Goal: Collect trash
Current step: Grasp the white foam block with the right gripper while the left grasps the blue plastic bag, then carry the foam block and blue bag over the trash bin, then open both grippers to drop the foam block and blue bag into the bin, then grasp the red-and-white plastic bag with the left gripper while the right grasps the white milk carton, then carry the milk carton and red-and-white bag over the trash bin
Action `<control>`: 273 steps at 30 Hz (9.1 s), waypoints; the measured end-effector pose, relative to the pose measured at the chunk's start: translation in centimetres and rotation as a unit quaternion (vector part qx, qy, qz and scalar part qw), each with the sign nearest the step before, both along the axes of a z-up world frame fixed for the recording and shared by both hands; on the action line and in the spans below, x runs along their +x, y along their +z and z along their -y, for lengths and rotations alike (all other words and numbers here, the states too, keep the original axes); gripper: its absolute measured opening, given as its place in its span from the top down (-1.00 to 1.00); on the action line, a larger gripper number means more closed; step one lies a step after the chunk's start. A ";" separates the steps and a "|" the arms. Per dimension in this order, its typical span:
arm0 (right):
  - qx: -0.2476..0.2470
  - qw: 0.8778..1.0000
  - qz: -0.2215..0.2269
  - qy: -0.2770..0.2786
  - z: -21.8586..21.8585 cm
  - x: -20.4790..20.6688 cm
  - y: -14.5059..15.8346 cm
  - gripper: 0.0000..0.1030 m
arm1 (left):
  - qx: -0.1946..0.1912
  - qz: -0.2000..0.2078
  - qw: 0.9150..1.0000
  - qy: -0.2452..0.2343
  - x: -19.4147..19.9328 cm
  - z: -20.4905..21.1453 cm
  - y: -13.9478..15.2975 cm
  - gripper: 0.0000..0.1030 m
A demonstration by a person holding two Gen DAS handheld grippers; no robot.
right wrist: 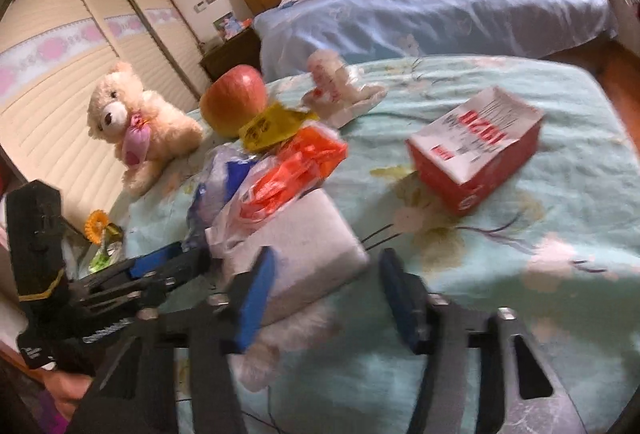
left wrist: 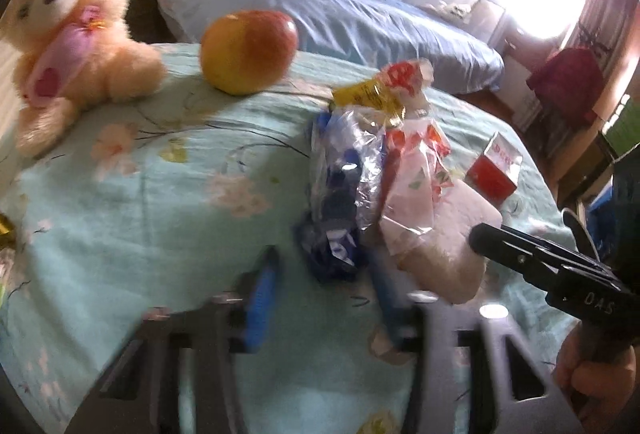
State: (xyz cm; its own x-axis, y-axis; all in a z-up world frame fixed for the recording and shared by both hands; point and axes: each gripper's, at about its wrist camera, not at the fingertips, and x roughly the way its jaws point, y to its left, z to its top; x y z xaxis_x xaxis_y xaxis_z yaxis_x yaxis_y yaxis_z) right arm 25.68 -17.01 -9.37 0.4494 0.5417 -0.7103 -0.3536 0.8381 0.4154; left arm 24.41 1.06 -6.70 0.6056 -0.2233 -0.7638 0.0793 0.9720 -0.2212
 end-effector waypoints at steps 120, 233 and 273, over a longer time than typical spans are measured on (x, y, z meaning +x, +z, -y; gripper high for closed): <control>-0.023 0.943 0.021 -0.333 32.9 -8.5 0.7 0.66 | 0.019 0.013 0.972 -0.235 1.0 33.8 0.7 0.66; -0.062 0.988 0.000 -0.139 8.6 2.0 1.1 -0.42 | 0.024 0.022 0.999 0.033 0.3 8.8 0.3 0.43; -0.090 0.979 0.017 -0.180 13.3 -1.5 1.1 -0.27 | 0.032 0.041 0.998 -0.035 -1.2 14.5 1.6 0.53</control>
